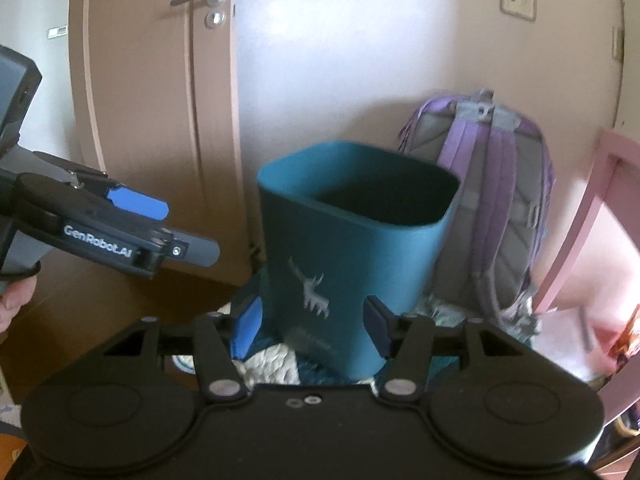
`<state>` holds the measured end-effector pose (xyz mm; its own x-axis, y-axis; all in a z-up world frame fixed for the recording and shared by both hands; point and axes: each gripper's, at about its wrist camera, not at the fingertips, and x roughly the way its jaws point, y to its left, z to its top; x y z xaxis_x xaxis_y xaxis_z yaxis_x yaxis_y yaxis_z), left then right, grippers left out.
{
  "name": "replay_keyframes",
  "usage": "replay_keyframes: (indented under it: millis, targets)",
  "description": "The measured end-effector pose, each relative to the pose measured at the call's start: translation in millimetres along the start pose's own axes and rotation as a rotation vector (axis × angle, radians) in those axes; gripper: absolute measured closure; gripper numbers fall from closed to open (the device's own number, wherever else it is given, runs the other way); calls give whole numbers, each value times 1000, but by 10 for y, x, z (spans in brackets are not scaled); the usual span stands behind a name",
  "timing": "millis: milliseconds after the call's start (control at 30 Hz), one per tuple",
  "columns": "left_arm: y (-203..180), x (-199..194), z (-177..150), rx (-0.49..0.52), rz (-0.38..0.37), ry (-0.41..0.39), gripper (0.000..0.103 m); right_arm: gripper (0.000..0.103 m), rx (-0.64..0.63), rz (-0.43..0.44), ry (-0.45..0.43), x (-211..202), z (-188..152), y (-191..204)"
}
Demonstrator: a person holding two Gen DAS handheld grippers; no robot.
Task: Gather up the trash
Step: 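Withdraw both tools from the wastebasket and lower toward the floor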
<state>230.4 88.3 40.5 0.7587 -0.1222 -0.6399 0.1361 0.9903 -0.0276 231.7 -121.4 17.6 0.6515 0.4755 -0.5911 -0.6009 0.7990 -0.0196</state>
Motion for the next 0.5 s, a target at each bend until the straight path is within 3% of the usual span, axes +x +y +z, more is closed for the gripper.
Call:
replay_keyframes:
  millis: [100,500]
  targets:
    - [64,95,-208,1,-20,22,6,47,-3,9,22,142,-178,24]
    - [488,1000,-1038,-47,-85,142,2,47,18,33,216,1110,-1152,3]
